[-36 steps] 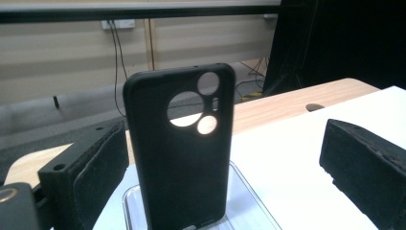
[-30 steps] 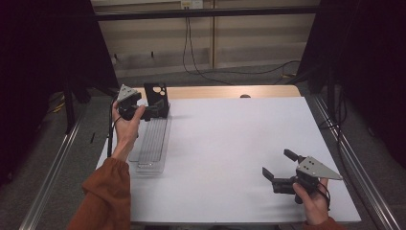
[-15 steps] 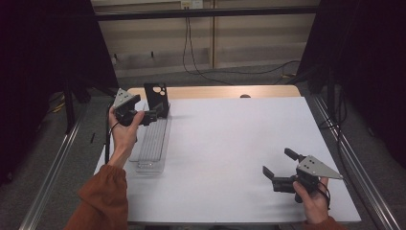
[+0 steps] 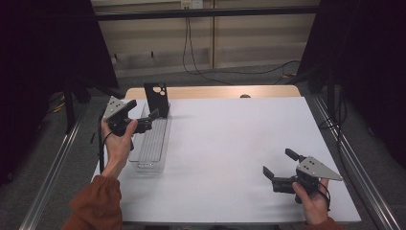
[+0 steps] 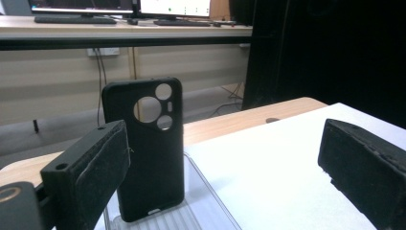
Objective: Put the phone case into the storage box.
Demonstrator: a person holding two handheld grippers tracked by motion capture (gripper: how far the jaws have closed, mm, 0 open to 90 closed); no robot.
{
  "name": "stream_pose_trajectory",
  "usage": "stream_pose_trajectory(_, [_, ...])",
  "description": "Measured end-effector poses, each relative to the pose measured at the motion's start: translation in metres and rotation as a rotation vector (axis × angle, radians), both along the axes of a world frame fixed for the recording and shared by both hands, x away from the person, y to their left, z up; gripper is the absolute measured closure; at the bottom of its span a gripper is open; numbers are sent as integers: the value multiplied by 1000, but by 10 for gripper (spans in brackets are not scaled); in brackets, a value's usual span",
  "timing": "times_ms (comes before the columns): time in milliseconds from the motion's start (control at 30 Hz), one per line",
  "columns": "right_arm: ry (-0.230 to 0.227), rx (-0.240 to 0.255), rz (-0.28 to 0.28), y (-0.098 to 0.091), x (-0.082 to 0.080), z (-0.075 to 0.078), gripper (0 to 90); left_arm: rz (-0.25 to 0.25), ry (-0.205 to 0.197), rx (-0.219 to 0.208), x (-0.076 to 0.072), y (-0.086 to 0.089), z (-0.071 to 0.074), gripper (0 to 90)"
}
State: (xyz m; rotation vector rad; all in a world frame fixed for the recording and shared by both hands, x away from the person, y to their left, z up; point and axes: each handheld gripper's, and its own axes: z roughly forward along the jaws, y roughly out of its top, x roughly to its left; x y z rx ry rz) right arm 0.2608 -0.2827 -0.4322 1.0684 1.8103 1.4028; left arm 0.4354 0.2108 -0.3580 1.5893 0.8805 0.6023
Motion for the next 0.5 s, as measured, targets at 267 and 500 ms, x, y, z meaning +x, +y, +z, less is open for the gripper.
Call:
stream_pose_trajectory(267, [-2, 4, -11, -1, 1, 0, 4, -27, 4, 32, -15, 3, -6, 36])
stream_pose_trajectory(500, [0, 4, -12, -1, 1, 0, 4, -49, 5, 34, -27, 5, -12, 36])
